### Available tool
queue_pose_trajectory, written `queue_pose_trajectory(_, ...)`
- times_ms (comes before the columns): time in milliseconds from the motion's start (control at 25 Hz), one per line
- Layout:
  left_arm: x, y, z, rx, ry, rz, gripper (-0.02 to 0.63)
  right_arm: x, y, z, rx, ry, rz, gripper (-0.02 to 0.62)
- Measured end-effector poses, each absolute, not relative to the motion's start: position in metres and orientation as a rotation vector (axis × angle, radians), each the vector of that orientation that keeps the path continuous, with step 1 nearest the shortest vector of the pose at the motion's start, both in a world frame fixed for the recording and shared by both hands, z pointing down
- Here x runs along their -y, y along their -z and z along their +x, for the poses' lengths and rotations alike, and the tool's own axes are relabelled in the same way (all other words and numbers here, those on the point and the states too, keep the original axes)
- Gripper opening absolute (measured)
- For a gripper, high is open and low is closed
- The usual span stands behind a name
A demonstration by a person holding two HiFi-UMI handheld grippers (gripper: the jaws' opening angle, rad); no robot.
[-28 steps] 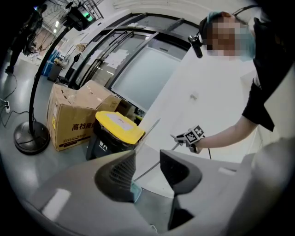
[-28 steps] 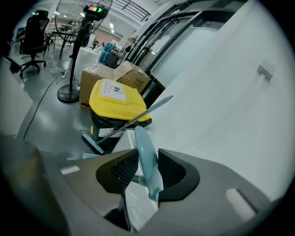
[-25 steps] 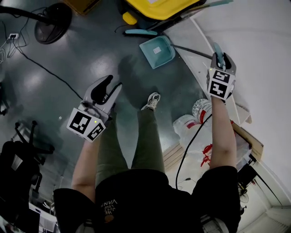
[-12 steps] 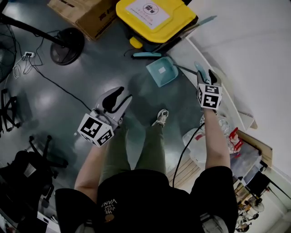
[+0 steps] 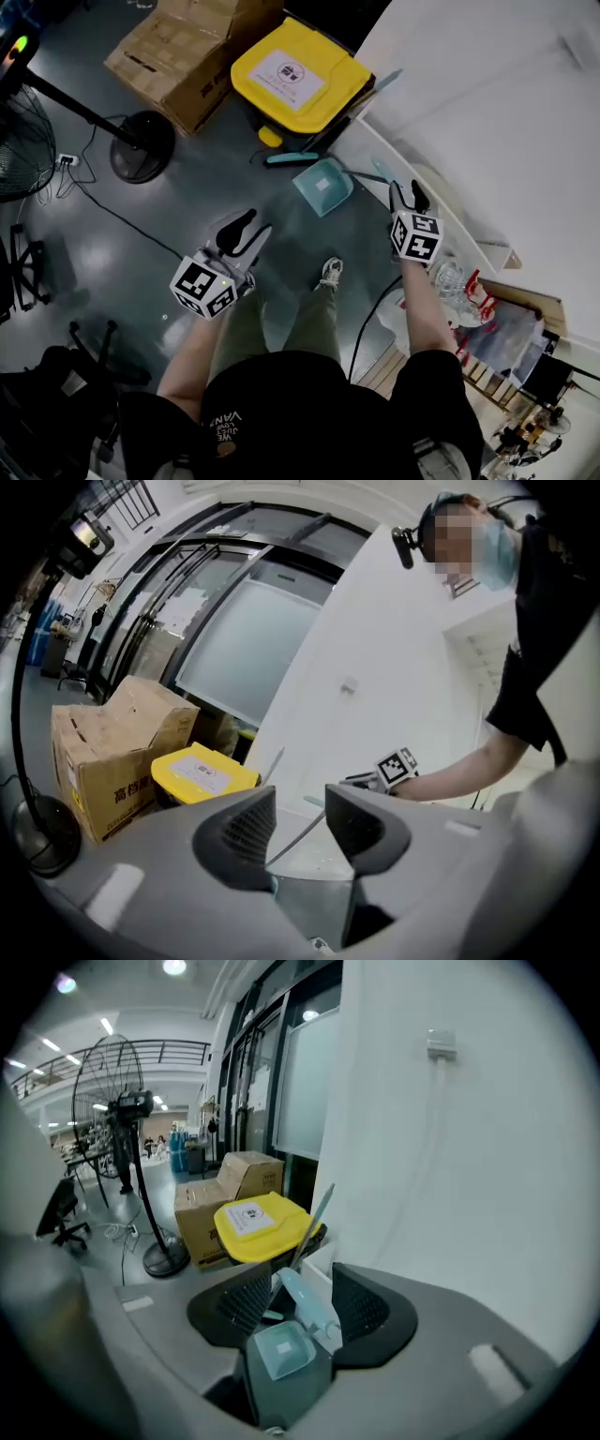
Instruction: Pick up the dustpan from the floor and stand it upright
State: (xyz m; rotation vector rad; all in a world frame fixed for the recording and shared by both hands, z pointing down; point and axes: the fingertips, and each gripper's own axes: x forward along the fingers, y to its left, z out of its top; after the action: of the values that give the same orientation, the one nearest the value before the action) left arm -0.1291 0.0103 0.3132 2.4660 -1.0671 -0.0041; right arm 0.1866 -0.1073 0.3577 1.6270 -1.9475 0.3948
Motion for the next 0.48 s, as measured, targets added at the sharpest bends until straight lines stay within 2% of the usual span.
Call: queue_pose_trajectory(480,-0.009,-0.244,-0.115,1.024,0.081,2.574,0.173,0.016,-0.276,0.136,2.176,-0.564,1.831,0.175)
